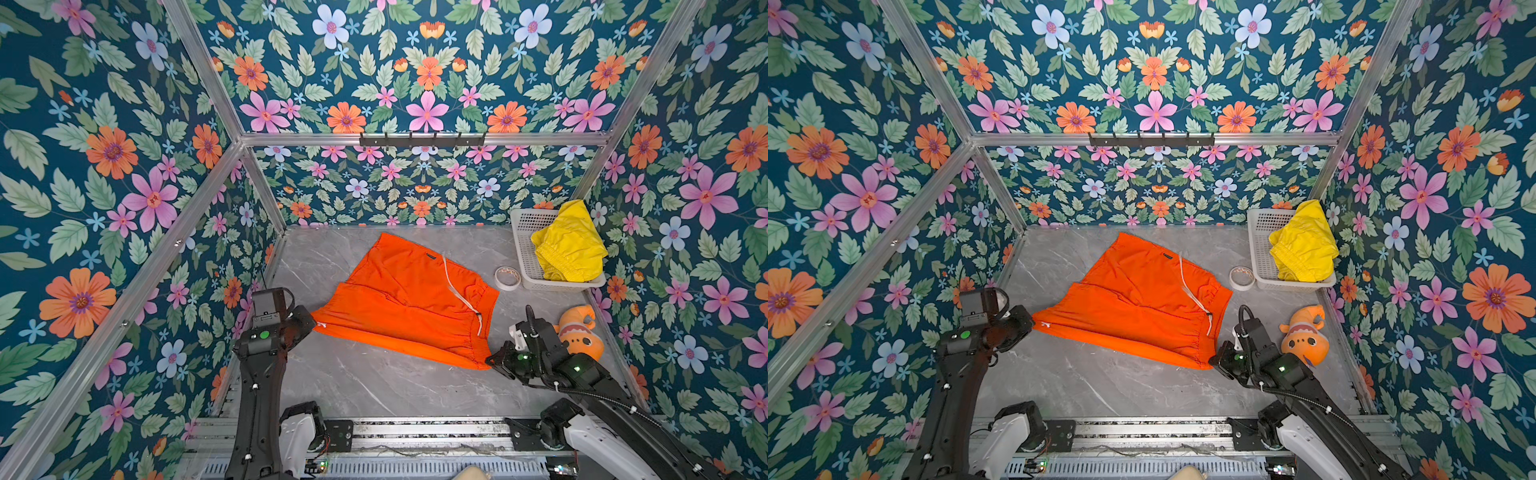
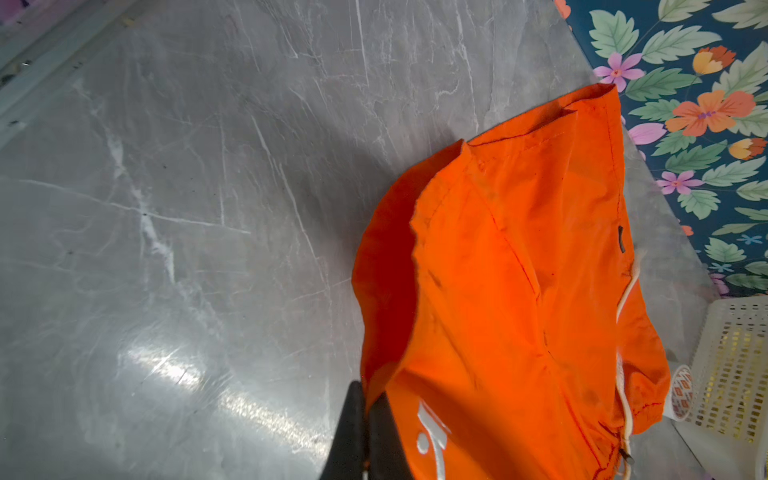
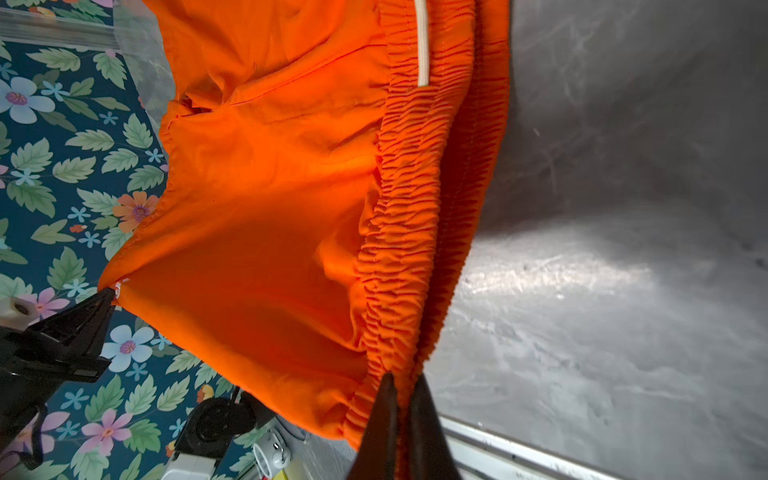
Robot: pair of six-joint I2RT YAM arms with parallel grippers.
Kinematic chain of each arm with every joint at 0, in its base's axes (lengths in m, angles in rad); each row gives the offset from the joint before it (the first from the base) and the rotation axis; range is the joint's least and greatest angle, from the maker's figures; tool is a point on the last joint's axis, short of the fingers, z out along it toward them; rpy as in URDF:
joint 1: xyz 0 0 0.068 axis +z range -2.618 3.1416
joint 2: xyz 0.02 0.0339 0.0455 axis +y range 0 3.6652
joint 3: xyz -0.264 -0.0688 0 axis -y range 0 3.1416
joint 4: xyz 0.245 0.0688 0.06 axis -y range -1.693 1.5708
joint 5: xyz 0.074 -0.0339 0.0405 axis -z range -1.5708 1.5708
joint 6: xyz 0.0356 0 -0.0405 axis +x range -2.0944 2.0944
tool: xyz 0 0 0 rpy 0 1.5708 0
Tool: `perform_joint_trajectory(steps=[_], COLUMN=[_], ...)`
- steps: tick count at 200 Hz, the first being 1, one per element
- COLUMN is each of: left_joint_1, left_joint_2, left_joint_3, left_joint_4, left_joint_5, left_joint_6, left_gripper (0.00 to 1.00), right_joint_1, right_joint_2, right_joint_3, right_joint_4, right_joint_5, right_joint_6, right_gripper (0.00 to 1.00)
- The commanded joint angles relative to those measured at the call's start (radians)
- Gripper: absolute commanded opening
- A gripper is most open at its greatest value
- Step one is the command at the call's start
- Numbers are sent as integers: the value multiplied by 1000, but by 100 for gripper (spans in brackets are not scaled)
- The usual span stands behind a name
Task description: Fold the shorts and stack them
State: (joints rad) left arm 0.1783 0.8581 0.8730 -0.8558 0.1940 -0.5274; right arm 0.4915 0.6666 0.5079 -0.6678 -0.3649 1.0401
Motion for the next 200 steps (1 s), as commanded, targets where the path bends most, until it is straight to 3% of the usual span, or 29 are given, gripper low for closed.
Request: perform_joint_trajectory(steps=[1, 47, 95, 200], left_joint_1=[3, 4, -13, -219], left_joint_2=[-12, 120, 373, 937], left_joint_3=[97, 351, 561, 1105], left_joint_4=[-101, -105, -40, -30], left_joint_5=[-145, -197, -142, -168], left_joint_6=[59, 146, 215, 257], left_gripper=[0, 0, 0, 0], right_joint_1=[5, -1, -106, -216], right_joint_2=[-22, 81, 189, 326], right_joint_3=[62, 266, 320, 350], right_joint_4=[-190, -285, -224, -166], right_joint_5=[35, 78, -54, -167], right_joint_6=[-14, -97, -118, -131], right_gripper=[0, 0, 0, 0])
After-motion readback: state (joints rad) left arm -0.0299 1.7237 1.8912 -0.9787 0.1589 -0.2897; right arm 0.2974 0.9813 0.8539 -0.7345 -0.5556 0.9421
